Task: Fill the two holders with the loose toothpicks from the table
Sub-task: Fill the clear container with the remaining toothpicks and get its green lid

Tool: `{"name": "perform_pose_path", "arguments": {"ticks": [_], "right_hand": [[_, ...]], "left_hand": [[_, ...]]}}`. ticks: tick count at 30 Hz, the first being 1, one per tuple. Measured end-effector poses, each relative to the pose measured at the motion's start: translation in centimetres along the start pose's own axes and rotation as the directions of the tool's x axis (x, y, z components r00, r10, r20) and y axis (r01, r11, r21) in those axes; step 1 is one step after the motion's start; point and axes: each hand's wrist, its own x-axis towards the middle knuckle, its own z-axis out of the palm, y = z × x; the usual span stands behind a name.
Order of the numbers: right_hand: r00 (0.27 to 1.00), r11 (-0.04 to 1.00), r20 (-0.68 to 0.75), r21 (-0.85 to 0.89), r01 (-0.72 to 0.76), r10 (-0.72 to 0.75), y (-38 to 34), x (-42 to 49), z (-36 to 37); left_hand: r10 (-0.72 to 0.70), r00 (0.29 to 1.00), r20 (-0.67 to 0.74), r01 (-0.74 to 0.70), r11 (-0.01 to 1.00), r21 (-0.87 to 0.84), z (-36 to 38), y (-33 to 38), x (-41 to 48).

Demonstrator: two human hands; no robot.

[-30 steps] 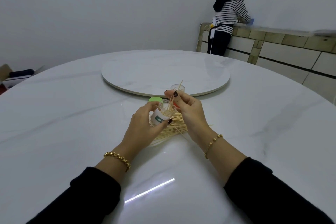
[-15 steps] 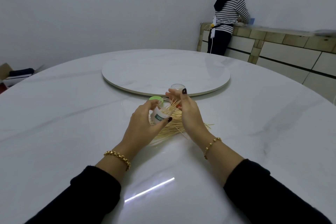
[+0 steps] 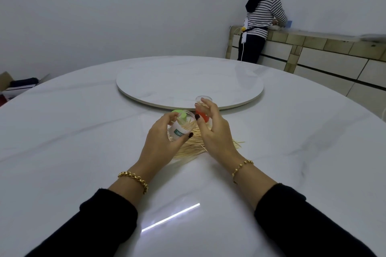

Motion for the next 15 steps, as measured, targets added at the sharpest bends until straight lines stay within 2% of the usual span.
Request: {"name": "perform_pose_path", "arguments": {"ticks": [2, 5, 11, 15], "right_hand": [[0.993, 0.994, -0.056, -0.04, 0.103, -0.105, -0.2, -0.1, -0.3], [0.967, 0.955, -0.029, -0.166, 0.246, -0.254, 0.1, 0.0, -0.5], [0.98, 0.944, 0.038, -0.264, 0.2, -0.197, 1.5, 0.1, -0.5], [0.981, 0.971, -0.009, -0.142, 0.193, -0.196, 0.8, 0.0, -0.7]], "left_hand": [[-0.011, 1.0, -0.007, 0.011, 1.0, 0.004, 0.0, -0.1, 0.1], [0.001, 1.0, -0.009, -0.001, 1.0, 0.004, 0.0, -0.1, 0.1], [0.004, 1.0, -0.025, -0.004, 1.0, 0.018, 0.0, -0.2, 0.1], [0.019, 1.0, -0.024, -0.018, 0.999, 0.038, 0.1, -0.3, 0.1]]}}
